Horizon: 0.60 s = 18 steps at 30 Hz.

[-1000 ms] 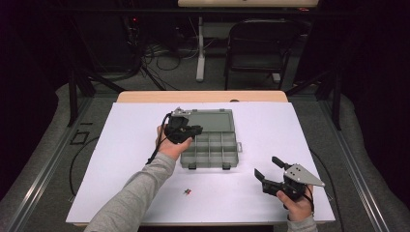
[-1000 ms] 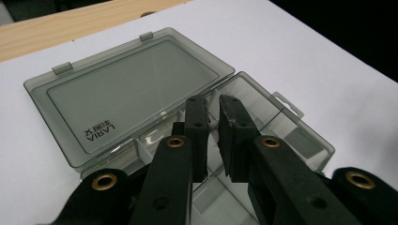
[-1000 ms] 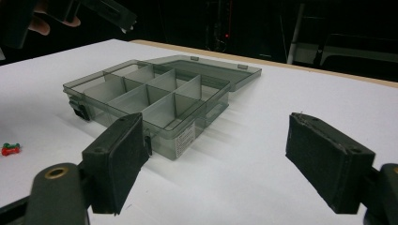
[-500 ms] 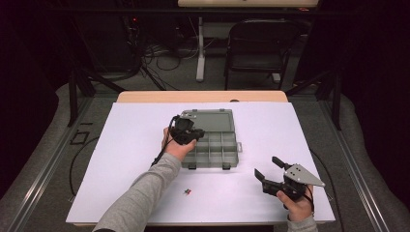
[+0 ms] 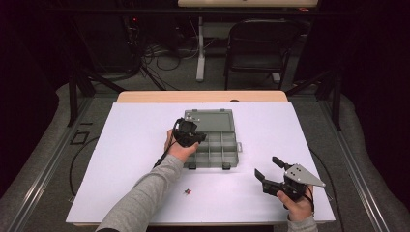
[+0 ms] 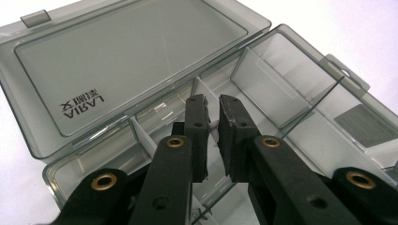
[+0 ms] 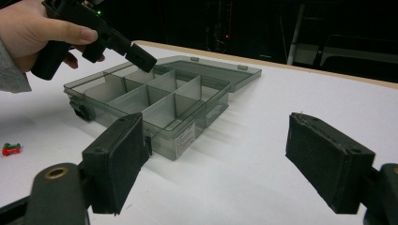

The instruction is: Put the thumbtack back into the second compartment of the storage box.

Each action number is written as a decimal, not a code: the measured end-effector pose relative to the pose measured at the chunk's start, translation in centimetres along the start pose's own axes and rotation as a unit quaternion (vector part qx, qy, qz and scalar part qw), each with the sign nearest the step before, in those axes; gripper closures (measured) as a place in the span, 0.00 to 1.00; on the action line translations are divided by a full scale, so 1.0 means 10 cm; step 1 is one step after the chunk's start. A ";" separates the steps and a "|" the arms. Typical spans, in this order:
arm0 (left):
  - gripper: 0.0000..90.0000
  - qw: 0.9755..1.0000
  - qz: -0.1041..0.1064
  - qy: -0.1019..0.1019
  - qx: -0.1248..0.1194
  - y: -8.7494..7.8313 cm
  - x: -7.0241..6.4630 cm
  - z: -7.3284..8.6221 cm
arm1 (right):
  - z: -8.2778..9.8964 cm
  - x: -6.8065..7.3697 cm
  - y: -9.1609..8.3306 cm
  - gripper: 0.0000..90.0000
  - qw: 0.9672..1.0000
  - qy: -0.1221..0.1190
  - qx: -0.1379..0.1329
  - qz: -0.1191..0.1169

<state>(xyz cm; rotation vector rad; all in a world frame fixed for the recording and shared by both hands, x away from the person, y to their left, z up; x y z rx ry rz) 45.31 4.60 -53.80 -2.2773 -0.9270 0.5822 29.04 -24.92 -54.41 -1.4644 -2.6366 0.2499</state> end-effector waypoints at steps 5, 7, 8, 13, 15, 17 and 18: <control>0.92 1.000 -0.001 0.004 0.003 0.02 -0.01 0.01 | 0.00 0.00 0.00 0.22 1.000 0.000 0.002 -0.001; 0.91 1.000 -0.001 0.004 0.003 0.02 -0.01 0.01 | 0.00 0.00 0.00 0.22 1.000 0.000 0.001 0.000; 0.91 1.000 0.000 0.004 0.004 0.02 -0.01 0.02 | 0.00 0.00 0.00 0.22 1.000 0.000 0.001 -0.001; 0.90 1.000 0.001 0.003 0.003 0.02 -0.01 0.02 | 0.00 0.00 0.00 0.22 1.000 0.000 0.001 -0.001; 0.87 1.000 0.004 0.005 0.002 0.01 -0.02 0.02 | 0.00 0.00 0.00 0.22 1.000 0.001 0.001 -0.001; 0.84 1.000 0.009 0.006 0.003 0.00 -0.02 0.01 | 0.00 0.00 0.00 0.22 1.000 0.001 0.001 -0.001; 0.82 1.000 0.012 0.005 0.001 0.00 -0.03 0.01 | 0.00 0.00 0.00 0.22 1.000 0.001 0.001 -0.001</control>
Point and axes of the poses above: each handheld gripper's, and its own axes: y roughly forward along the jaws, z roughly out of its underside, x roughly to its left, the point moved 3 cm from there along y, roughly forward along the jaws, and after that the axes turned 2 degrees about -x, right-handed, at the moved point
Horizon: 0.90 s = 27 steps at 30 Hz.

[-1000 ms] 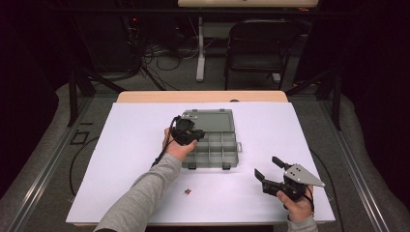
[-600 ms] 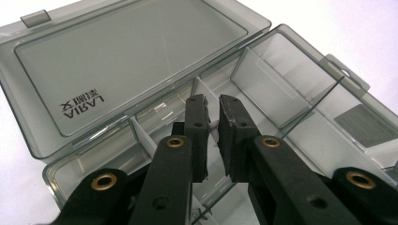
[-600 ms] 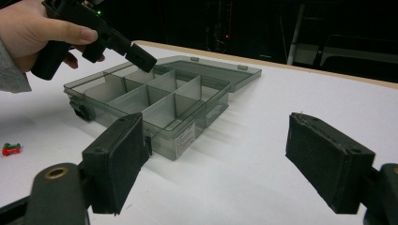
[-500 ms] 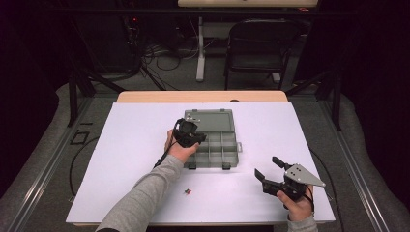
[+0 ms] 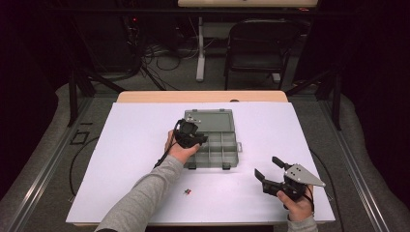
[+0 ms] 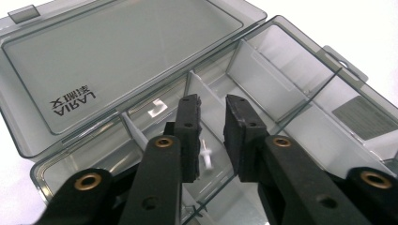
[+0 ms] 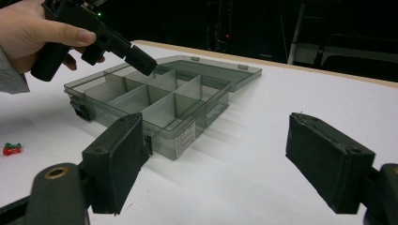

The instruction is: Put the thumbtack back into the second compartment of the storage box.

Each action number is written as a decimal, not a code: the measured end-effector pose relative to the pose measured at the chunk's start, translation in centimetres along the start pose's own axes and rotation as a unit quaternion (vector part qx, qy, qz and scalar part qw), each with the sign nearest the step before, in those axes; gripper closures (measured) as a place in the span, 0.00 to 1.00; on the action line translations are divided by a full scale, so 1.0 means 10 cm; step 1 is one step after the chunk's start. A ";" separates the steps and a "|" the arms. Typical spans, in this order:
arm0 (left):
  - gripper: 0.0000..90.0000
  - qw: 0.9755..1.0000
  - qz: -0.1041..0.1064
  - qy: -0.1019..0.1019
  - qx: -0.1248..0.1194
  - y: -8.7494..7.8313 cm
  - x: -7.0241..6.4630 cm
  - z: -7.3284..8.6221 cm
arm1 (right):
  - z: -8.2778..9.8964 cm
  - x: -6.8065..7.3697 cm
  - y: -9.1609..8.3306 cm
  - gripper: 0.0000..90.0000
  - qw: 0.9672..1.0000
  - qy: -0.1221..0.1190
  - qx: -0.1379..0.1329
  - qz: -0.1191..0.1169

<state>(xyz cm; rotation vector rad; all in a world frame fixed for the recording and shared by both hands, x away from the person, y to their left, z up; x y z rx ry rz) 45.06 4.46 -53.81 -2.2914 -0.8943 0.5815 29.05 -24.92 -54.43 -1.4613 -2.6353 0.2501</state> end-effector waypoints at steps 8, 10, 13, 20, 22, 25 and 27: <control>0.60 0.999 0.002 0.032 -0.037 -0.14 -0.02 -0.04 | 0.00 0.00 0.00 0.22 1.000 0.002 0.002 0.000; 0.59 0.998 0.000 0.041 -0.043 -0.19 -0.02 -0.04 | 0.00 0.00 0.00 0.22 1.000 0.003 0.002 0.000; 0.58 0.998 -0.008 0.047 -0.050 -0.30 -0.03 -0.05 | 0.00 0.00 0.00 0.22 1.000 0.003 0.002 0.001; 0.59 0.995 0.002 0.067 -0.071 -0.61 -0.07 -0.02 | 0.00 0.00 0.00 0.22 1.000 0.004 0.001 0.002; 0.60 0.994 0.008 0.073 -0.083 -0.72 -0.08 -0.01 | 0.00 0.00 0.01 0.22 1.000 0.004 0.000 0.003; 0.59 0.992 -0.006 0.087 -0.090 -0.88 -0.08 0.03 | 0.01 0.00 0.01 0.22 1.000 0.005 0.001 0.003; 0.58 0.993 -0.002 0.081 -0.092 -0.98 -0.07 0.07 | 0.01 -0.01 0.01 0.22 1.000 0.005 0.003 0.003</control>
Point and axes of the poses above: each handheld gripper's, and its own axes: y roughly forward along the jaws, z roughly out of its underside, x roughly to its left, the point moved 3 cm from there along y, roughly forward along the jaws, and after that the axes turned 2 degrees about -x, right-handed, at the moved point
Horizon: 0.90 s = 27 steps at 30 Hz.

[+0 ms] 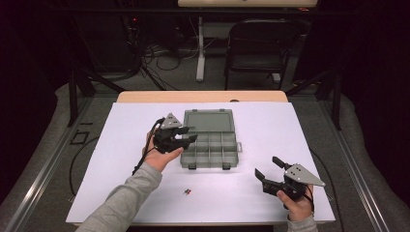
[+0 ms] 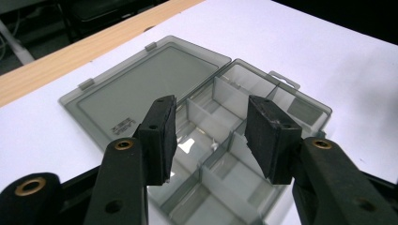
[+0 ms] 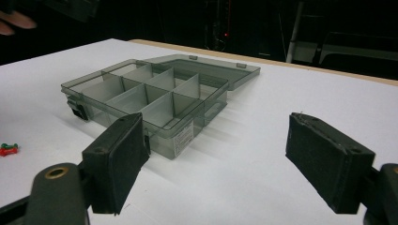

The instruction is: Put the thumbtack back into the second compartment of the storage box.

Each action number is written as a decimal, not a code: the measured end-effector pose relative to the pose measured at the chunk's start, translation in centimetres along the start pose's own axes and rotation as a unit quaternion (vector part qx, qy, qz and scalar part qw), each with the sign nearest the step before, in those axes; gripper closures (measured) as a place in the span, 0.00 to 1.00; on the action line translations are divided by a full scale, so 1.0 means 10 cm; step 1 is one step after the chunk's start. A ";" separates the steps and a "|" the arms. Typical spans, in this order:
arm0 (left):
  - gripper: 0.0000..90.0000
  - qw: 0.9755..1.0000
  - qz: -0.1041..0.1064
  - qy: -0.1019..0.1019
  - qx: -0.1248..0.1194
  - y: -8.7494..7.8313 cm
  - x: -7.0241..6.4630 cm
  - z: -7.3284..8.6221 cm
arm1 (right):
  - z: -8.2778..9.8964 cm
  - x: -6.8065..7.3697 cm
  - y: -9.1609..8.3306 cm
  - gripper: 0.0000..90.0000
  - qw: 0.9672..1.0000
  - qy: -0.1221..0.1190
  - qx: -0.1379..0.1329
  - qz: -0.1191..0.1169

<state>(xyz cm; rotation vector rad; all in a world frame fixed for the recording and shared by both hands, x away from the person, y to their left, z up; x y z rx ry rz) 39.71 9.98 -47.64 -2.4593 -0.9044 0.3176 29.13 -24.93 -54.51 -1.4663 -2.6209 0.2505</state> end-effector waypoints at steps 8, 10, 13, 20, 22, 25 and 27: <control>0.48 1.000 0.016 -0.006 -0.010 -0.28 -0.07 0.20 | 0.00 -0.01 0.01 0.22 1.000 0.000 0.002 0.001; 0.42 1.000 0.017 -0.007 -0.016 -0.34 -0.10 0.25 | 0.00 0.00 0.00 0.22 1.000 -0.002 0.002 0.001; 0.38 0.999 0.020 -0.010 -0.023 -0.40 -0.14 0.32 | 0.00 0.00 0.00 0.22 1.000 -0.003 0.001 0.001; 0.38 0.999 0.019 -0.012 -0.027 -0.52 -0.23 0.51 | 0.00 0.00 0.00 0.22 1.000 -0.003 0.001 0.002; 0.38 0.999 0.019 -0.010 -0.027 -0.54 -0.26 0.56 | 0.00 0.00 0.01 0.22 1.000 -0.002 0.000 0.002; 0.39 0.999 0.028 -0.021 -0.033 -0.57 -0.30 0.63 | 0.00 0.00 0.00 0.22 1.000 -0.002 0.002 0.001; 0.39 0.999 0.028 -0.017 -0.035 -0.59 -0.35 0.70 | 0.01 0.00 0.00 0.22 1.000 -0.003 0.002 0.001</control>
Point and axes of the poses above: each handheld gripper's, and its own axes: y roughly forward along the jaws, z roughly out of its underside, x roughly to its left, the point moved 3 cm from there along y, roughly forward along the jaws, and after that the axes turned 2 degrees about -x, right-handed, at the moved point
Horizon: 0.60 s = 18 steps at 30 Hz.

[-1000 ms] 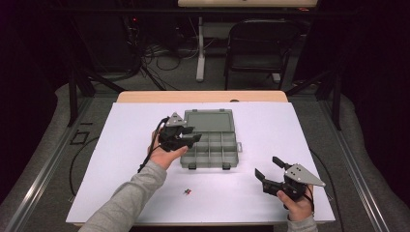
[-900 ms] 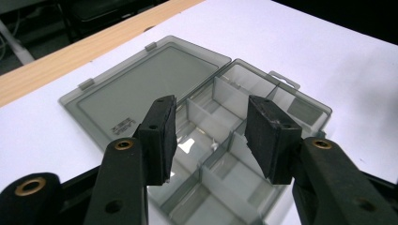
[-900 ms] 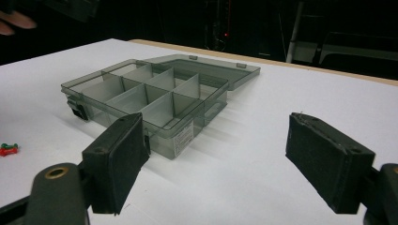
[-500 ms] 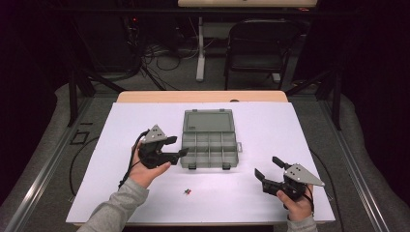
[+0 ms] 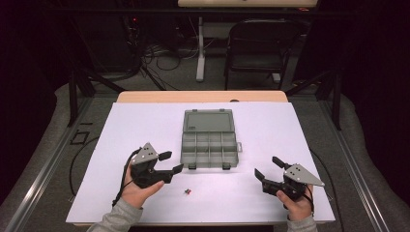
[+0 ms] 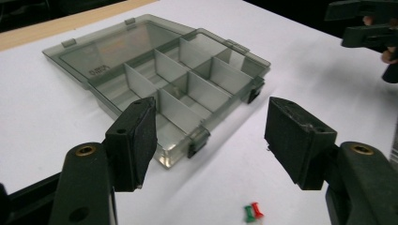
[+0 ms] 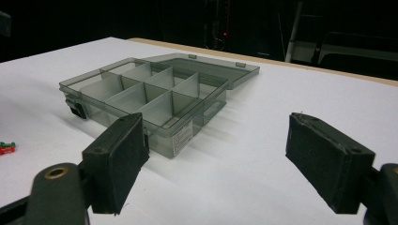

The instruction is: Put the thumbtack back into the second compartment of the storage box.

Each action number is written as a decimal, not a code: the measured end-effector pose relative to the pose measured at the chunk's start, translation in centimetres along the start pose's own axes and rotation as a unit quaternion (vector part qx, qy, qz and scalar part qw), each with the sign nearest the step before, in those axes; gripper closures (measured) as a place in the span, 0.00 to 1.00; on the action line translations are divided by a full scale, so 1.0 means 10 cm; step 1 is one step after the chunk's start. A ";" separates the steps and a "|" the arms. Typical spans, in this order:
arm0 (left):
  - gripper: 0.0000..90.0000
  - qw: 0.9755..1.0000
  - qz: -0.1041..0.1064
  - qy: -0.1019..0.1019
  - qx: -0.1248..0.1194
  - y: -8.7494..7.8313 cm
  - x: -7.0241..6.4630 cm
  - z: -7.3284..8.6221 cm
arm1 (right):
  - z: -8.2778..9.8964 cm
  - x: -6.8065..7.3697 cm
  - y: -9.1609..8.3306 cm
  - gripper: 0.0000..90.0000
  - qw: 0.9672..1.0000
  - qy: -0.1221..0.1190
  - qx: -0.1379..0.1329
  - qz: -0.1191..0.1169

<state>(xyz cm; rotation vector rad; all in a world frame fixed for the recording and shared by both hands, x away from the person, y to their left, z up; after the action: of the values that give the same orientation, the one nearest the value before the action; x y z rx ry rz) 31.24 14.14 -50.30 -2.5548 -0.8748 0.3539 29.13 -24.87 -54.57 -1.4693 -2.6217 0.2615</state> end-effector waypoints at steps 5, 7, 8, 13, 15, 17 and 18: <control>0.44 1.000 0.004 -0.005 0.003 0.00 -0.06 0.18 | 0.00 0.00 0.00 0.22 1.000 0.000 0.001 0.001; 0.46 1.000 -0.002 -0.010 0.007 0.00 -0.07 0.25 | 0.00 0.00 0.00 0.22 1.000 0.000 0.001 0.001; 0.49 1.000 0.001 -0.012 0.007 0.01 -0.08 0.27 | 0.00 0.00 0.00 0.22 1.000 0.000 0.000 0.001; 0.57 0.999 0.011 -0.017 0.026 0.07 -0.10 0.40 | 0.00 0.00 0.00 0.22 1.000 0.000 -0.002 0.000; 0.61 0.999 0.014 -0.016 0.034 0.11 -0.12 0.43 | 0.00 0.00 0.00 0.22 1.000 0.000 -0.002 0.002; 0.63 0.999 0.015 -0.012 0.043 0.14 -0.13 0.47 | 0.00 0.00 0.00 0.22 1.000 0.000 -0.002 0.002; 0.65 0.999 0.015 -0.012 0.046 0.16 -0.14 0.49 | 0.00 0.00 0.00 0.22 1.000 0.000 -0.003 0.002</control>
<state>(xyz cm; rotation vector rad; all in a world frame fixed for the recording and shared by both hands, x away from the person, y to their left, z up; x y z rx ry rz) 29.24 13.57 -55.19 -2.4863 -0.8106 0.4244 29.14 -24.90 -54.56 -1.4752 -2.6217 0.2551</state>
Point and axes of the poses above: each handheld gripper's, and its own axes: y roughly forward along the jaws, z roughly out of its underside, x roughly to its left, the point moved 3 cm from there along y, roughly forward along the jaws, and after that the axes turned 2 degrees about -x, right-handed, at the moved point
